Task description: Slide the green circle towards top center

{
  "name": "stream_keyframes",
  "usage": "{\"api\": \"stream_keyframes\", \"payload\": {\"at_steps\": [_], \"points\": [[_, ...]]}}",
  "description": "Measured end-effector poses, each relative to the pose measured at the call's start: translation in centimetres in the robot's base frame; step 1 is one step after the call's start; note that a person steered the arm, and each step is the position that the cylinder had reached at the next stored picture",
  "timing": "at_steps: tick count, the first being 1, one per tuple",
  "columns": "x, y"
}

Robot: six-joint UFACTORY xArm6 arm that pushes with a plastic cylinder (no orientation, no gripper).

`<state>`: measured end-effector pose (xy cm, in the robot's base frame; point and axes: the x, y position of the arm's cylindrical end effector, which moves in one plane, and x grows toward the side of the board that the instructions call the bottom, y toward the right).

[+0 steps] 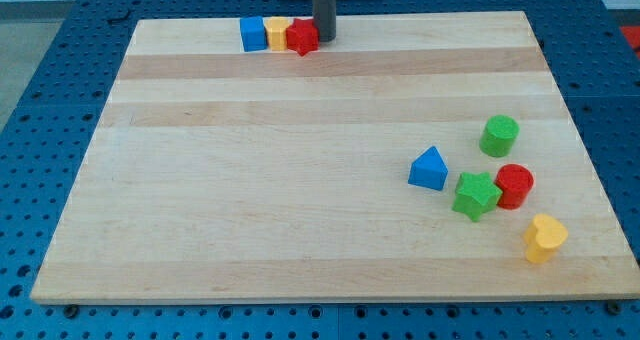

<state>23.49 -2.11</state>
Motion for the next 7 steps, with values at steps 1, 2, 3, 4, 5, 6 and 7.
{"api": "stream_keyframes", "payload": {"at_steps": [1,2,3,4,5,6,7], "points": [[0.2,0.8],[1.2,6.5],[3.9,12.6],[7.1,19.9],[11.5,27.5],[17.4,32.2],[22.4,32.5]]}}
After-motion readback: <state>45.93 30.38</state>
